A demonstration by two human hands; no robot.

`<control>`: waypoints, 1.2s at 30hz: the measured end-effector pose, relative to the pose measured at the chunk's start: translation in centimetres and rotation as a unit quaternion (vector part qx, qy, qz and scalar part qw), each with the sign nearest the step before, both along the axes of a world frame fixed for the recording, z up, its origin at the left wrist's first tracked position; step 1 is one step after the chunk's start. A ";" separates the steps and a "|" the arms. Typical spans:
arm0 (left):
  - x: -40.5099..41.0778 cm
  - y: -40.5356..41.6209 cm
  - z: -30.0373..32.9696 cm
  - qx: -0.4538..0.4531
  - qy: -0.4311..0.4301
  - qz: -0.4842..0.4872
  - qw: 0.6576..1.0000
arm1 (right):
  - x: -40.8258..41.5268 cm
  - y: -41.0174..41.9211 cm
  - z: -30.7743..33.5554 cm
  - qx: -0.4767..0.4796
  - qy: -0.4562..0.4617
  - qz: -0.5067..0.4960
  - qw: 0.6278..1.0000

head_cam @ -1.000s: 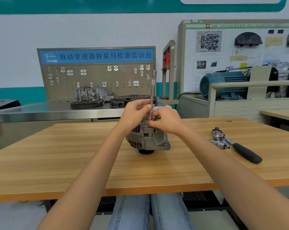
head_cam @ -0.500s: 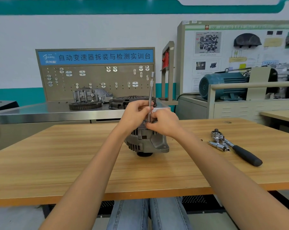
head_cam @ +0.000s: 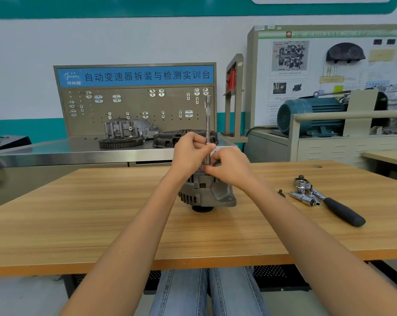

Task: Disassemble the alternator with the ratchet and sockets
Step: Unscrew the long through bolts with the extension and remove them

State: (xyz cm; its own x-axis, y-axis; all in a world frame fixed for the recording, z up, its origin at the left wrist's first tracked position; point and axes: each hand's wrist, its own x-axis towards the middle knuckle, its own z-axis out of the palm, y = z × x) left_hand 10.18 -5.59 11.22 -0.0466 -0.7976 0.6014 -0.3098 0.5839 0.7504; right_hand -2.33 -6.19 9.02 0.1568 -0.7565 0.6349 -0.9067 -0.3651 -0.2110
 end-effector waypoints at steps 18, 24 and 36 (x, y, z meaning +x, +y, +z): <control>0.7 0.1 0.4 0.063 0.023 -0.055 0.996 | -0.3 -0.1 -0.1 -0.009 0.009 0.018 1.000; 0.6 -0.2 0.6 0.043 0.024 -0.018 0.999 | -0.1 -0.1 -0.3 -0.018 -0.019 0.017 1.000; 0.6 -0.7 0.0 0.024 0.037 -0.116 0.992 | -0.3 0.1 0.0 0.006 -0.012 0.031 0.999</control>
State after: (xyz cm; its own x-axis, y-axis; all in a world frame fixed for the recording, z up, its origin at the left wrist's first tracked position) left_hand 10.80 -6.31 11.21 -0.1892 -0.7989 0.5709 -0.1134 0.5953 0.7955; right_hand -2.66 -6.12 9.02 0.1876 -0.7538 0.6297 -0.8773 -0.4169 -0.2377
